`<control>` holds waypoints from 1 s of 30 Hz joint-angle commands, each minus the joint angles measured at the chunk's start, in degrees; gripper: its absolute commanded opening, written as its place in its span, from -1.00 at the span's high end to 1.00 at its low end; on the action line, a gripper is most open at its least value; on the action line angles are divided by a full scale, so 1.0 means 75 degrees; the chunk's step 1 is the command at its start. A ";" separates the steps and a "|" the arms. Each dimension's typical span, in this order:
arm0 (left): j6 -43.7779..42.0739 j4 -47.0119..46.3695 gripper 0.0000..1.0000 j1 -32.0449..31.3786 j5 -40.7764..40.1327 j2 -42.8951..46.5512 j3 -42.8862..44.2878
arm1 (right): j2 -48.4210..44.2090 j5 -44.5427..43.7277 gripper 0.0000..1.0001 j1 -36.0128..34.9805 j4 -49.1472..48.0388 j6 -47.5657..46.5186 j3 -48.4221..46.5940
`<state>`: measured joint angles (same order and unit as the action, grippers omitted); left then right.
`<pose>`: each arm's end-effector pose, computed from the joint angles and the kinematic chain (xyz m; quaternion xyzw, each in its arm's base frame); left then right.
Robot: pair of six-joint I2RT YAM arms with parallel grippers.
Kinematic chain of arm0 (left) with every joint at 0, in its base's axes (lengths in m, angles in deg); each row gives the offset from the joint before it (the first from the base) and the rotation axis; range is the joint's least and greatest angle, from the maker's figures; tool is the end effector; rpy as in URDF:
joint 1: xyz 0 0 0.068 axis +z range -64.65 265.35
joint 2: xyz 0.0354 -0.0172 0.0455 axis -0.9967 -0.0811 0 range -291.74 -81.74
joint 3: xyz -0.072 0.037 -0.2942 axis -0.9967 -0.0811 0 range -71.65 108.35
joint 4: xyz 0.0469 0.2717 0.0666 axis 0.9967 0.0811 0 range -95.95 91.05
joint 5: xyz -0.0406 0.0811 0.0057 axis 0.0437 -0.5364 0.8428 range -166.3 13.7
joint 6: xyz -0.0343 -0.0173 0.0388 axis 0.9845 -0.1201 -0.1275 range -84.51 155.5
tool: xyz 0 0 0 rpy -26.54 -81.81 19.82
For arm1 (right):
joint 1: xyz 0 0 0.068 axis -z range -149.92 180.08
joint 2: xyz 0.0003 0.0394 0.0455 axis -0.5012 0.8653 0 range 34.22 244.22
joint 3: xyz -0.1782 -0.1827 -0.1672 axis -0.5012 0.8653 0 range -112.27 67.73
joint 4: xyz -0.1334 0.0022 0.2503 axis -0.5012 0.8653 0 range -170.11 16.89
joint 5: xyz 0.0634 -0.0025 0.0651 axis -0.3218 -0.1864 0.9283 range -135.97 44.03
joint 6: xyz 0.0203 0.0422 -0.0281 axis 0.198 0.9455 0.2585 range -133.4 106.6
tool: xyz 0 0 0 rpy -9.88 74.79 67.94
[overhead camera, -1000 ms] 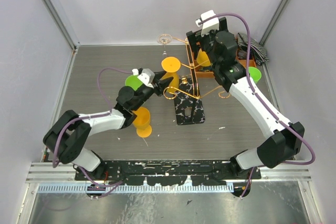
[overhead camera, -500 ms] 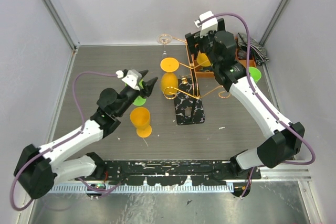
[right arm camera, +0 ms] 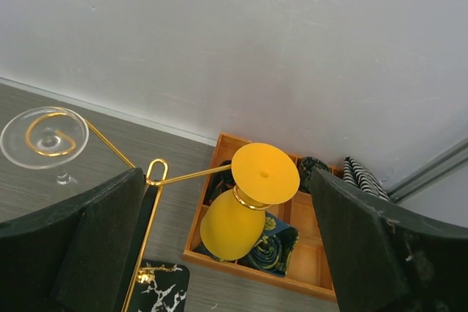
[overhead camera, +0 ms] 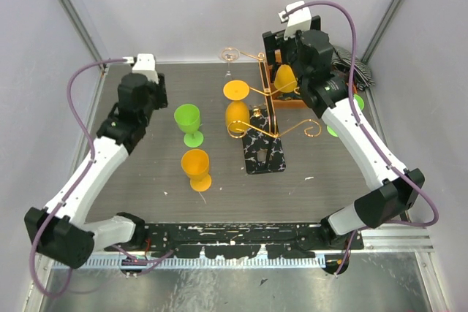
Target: Place the wine glass upside down on the wine glass rack
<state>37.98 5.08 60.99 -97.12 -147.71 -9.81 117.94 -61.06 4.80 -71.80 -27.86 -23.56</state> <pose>0.2564 -0.1018 0.3973 0.0404 0.7878 0.0009 0.6147 0.3252 0.1430 0.5024 -0.1531 0.6949 -0.0274 0.7021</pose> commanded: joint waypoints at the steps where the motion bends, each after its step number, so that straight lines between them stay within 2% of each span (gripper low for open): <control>1: 0.1136 0.2171 -0.05 0.0828 0.1155 -0.0765 0.0878 | 0.0073 -0.0355 -1.00 0.0029 0.0409 0.0357 -0.0511; 5: 0.1001 0.3057 -0.04 0.1044 0.2202 -0.1648 0.1561 | 0.0075 -0.0362 -1.00 0.0029 0.0634 0.0409 -0.0564; 10: 0.1148 0.2954 -0.04 0.1058 0.3141 -0.1984 0.1572 | 0.0033 -0.0384 -1.00 0.0028 0.0762 0.0364 -0.0579; 20: 0.1324 0.2696 -0.04 0.1071 0.3571 -0.2629 0.1392 | 0.0046 -0.0414 -1.00 0.0027 0.0790 0.0234 -0.0573; 23: 0.1408 0.2665 0.02 0.1072 0.3579 -0.2876 0.1351 | 0.0052 -0.0424 -1.00 0.0023 0.0790 0.0205 -0.0567; 25: 0.1441 0.2681 0.26 0.1068 0.3595 -0.3002 0.1359 | 0.0042 -0.0445 -1.00 0.0020 0.0790 0.0189 -0.0567; 28: 0.1484 0.2678 0.76 0.1069 0.3557 -0.3031 0.1403 | 0.0017 -0.0476 -1.00 0.0021 0.0790 0.0148 -0.0555; 30: 0.1477 0.2693 0.99 0.1077 0.3427 -0.2974 0.1481 | 0.0017 -0.0490 -1.00 0.0022 0.0790 0.0132 -0.0565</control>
<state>48.69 25.97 68.77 -71.50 -170.84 0.31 119.06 -63.53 4.80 -64.41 -25.98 -24.95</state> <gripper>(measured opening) 0.101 0.999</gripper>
